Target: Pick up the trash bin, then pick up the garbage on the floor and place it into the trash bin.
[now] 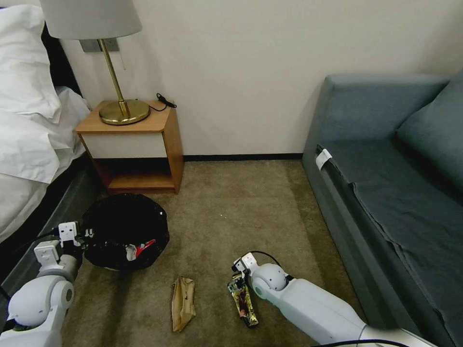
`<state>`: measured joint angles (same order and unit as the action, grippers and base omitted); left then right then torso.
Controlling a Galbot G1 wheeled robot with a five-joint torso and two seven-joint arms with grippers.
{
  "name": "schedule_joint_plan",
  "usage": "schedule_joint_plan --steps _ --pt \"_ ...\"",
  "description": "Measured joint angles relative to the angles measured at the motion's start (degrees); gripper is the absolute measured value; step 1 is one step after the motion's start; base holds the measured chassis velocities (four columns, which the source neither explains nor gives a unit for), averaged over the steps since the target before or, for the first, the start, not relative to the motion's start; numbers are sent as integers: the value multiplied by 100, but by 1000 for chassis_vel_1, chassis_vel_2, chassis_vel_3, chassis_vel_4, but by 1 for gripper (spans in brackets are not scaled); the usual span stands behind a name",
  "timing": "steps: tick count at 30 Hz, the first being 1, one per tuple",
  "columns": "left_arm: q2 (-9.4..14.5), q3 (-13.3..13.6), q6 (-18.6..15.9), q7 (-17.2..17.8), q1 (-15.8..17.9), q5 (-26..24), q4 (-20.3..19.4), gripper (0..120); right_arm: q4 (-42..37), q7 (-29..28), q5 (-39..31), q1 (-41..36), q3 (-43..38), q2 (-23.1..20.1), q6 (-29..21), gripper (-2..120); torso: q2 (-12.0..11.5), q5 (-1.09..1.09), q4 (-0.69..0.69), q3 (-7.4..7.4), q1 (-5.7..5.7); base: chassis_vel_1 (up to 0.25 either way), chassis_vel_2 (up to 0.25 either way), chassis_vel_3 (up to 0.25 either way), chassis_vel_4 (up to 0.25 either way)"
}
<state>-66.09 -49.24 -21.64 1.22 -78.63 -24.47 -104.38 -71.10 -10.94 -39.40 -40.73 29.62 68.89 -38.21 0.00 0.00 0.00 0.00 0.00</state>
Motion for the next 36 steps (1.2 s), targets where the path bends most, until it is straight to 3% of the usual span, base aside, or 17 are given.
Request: schedule_joint_plan --steps 26,36 --pt "-1 34 70 -29 10 17 72 4 298 126 288 -226 -212 71 112 100 0 1 0 0 0 0 0 0 0" --pt "7 61 94 -37 81 9 153 4 306 236 365 -287 -257 80 200 77 3 -1 0 -2 -1 0 0 0 0"
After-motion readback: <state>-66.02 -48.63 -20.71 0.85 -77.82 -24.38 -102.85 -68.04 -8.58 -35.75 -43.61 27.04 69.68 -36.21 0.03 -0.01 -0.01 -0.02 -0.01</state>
